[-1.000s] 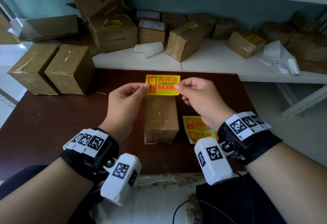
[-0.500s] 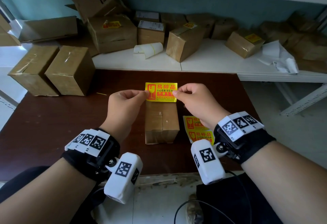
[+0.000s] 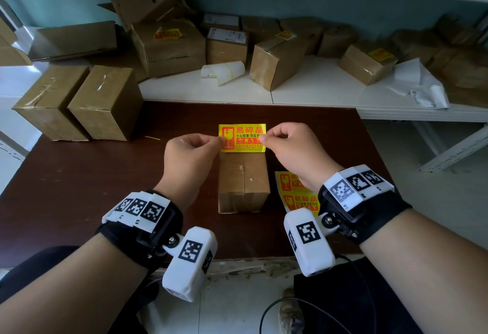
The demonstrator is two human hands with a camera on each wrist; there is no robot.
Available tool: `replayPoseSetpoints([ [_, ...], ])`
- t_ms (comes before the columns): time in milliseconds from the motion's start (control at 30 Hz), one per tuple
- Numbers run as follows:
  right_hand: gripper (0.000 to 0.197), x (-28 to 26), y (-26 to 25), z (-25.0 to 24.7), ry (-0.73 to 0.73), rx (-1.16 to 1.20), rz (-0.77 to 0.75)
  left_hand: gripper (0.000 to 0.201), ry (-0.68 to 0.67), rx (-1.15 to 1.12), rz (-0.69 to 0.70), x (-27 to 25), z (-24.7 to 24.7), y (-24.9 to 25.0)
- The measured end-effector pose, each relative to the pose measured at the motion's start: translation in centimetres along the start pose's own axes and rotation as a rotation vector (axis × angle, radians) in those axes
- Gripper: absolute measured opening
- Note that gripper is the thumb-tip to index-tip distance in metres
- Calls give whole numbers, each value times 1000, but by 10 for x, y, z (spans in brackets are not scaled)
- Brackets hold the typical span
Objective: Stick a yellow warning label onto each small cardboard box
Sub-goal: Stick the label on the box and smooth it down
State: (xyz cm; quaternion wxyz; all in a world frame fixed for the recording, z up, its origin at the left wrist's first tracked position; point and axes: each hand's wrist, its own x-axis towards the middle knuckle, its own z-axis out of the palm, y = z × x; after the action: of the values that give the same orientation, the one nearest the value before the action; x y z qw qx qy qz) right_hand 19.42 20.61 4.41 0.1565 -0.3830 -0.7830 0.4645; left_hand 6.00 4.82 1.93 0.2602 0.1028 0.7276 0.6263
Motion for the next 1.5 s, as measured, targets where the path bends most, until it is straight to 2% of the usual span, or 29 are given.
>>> replayPoseSetpoints([
  [567,16,0,-1,6,2,-71,-7,21,-3,77,67,4,1,-7],
  [1067,16,1,-2,14,25,-54,44,15,10,130,137,7,2,-12],
  [1500,14,1,-5,14,10,-19,103,14,-14,125,124,9,1,-13],
])
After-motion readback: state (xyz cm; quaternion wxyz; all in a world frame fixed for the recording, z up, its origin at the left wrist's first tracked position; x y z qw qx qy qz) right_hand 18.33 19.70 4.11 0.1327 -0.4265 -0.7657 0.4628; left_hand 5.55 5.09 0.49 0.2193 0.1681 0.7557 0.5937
